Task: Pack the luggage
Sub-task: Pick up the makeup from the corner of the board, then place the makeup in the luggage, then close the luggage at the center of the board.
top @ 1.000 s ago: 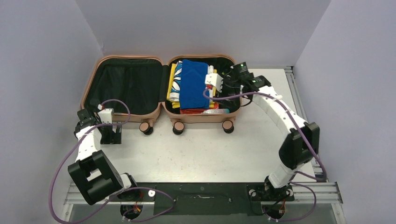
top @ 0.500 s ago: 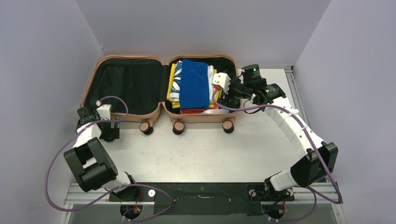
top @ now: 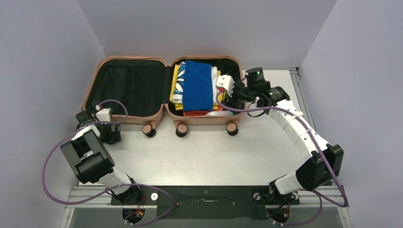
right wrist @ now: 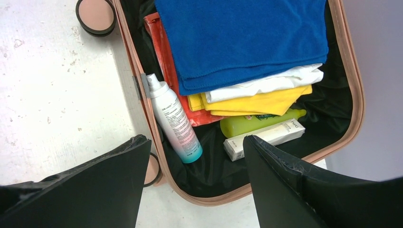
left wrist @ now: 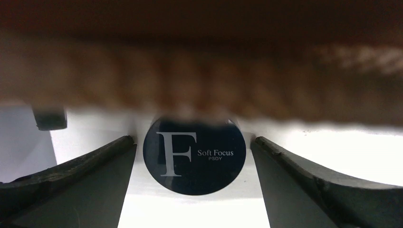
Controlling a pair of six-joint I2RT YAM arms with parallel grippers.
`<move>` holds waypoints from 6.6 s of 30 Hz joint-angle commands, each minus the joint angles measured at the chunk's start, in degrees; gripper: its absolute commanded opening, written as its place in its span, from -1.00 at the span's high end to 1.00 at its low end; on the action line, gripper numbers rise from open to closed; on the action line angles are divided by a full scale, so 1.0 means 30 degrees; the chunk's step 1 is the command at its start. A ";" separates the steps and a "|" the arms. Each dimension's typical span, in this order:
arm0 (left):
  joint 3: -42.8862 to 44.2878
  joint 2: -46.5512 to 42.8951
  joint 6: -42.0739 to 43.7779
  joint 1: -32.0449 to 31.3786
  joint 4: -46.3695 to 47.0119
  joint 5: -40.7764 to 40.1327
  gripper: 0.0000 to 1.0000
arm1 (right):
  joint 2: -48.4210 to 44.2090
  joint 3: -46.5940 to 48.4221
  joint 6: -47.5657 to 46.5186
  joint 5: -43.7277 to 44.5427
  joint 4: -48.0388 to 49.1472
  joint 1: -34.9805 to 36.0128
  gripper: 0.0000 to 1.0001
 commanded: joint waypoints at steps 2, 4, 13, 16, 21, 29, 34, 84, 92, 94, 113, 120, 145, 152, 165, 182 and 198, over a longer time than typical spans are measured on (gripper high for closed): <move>0.0555 0.0727 -0.0052 0.0130 0.1833 0.0453 -0.92 | -0.0822 -0.0122 0.0564 -0.0744 0.0826 0.0039 -0.45; 0.0540 0.0876 -0.0143 0.0130 0.2158 0.0565 -0.93 | -0.0832 -0.0143 0.0618 -0.0771 0.0840 0.0039 -0.45; 0.0701 0.1265 0.0094 0.0130 0.1438 0.1555 -0.35 | -0.0804 -0.0241 0.0765 -0.0834 0.0932 0.0036 -0.45; 0.0579 0.0899 0.0281 0.0158 0.1035 0.1408 -0.06 | -0.0886 -0.0257 0.0767 -0.0814 0.0947 0.0039 -0.45; 0.0355 -0.0522 0.0313 0.0333 0.0132 0.1095 0.03 | -0.1114 -0.0397 0.0739 -0.0667 0.0978 0.0039 -0.45; -0.0050 -0.1523 0.0705 0.0335 -0.0492 0.0330 -0.86 | -0.1497 -0.0808 0.0708 -0.0716 0.1091 0.0039 -0.45; -0.0194 -0.1167 0.0795 0.0335 -0.0675 0.0827 -0.84 | -0.1714 -0.1024 0.0697 -0.0761 0.1189 0.0039 -0.45; 1.9505 0.3492 -0.2589 -2.2363 -0.8830 -0.3477 0.85 | -0.3259 -0.4184 1.0183 0.3588 0.6953 -1.0767 -0.81; 2.9784 1.1526 -0.3938 -2.5386 -1.0237 -0.1123 0.85 | -0.2839 -0.4799 1.0815 0.3181 0.7254 -1.1734 -0.81; 3.1640 1.3046 -0.4028 -2.6073 -1.0523 -0.1021 0.85 | -0.2925 -0.4932 1.0785 0.3181 0.7365 -1.1780 -0.79; 2.9969 1.6792 -0.4301 -2.8016 -0.6986 -0.3154 0.87 | -0.3180 -0.5800 1.1049 0.1788 0.7978 -1.2382 -0.79; 2.9973 1.7317 -0.4242 -2.8068 -0.7059 -0.2895 0.86 | -0.3184 -0.5896 1.1030 0.1400 0.8065 -1.2412 -0.79; 3.0817 1.5024 -0.4800 -2.7982 -0.8412 -0.1902 -0.92 | -0.3354 -0.5958 1.1049 0.1031 0.8107 -1.2412 -0.79; 3.0707 1.1496 -0.6058 -2.5771 -0.9851 -0.2161 -0.92 | -0.3113 -0.5748 1.1484 0.0282 0.8156 -1.2289 -0.79; 1.7608 0.1668 -0.9206 -1.6821 -0.7102 -0.3524 -0.92 | -0.2109 -0.4740 1.2096 0.0653 0.8559 -0.9369 -0.79; 1.0002 -0.4942 -0.6843 -1.1972 -0.6084 -0.4191 -0.92 | 0.5420 -0.1367 1.6166 0.7551 0.9717 -0.5081 -0.86; 0.6632 -0.6942 -0.6323 -0.7737 -0.4613 -0.3578 -0.92 | 0.6155 -0.2025 1.5266 0.8502 0.8180 -0.5183 0.89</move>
